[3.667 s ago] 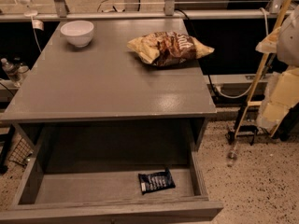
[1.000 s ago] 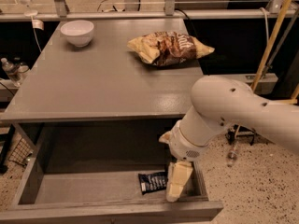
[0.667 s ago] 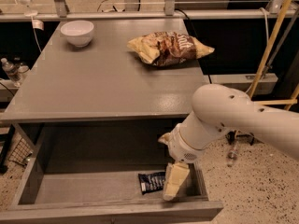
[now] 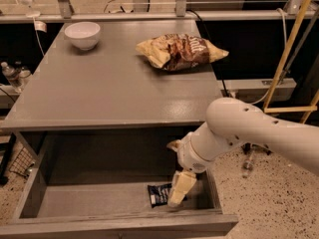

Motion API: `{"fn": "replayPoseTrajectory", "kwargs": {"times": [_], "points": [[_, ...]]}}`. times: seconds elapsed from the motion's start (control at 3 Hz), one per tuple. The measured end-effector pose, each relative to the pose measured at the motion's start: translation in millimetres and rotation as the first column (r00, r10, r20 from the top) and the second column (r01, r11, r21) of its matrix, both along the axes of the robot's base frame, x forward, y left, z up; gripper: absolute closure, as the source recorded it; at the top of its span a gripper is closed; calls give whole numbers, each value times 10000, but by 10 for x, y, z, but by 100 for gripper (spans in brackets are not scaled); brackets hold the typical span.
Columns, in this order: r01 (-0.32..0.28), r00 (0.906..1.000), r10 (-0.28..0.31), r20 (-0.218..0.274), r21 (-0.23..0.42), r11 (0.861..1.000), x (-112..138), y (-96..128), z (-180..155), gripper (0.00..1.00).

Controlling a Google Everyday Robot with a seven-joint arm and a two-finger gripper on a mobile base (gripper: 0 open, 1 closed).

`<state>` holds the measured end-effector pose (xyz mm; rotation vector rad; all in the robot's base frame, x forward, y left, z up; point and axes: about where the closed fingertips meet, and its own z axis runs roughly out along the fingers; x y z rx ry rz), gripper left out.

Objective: Pick rxbar blueberry from top drawer and place on counter

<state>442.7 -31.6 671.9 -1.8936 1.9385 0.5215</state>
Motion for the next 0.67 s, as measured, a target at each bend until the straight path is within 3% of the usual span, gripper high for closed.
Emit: {"fn": "replayPoseTrajectory", "kwargs": {"times": [0.67], "points": [[274, 9991, -274, 322, 6, 9996, 77, 36, -169, 0]]}}
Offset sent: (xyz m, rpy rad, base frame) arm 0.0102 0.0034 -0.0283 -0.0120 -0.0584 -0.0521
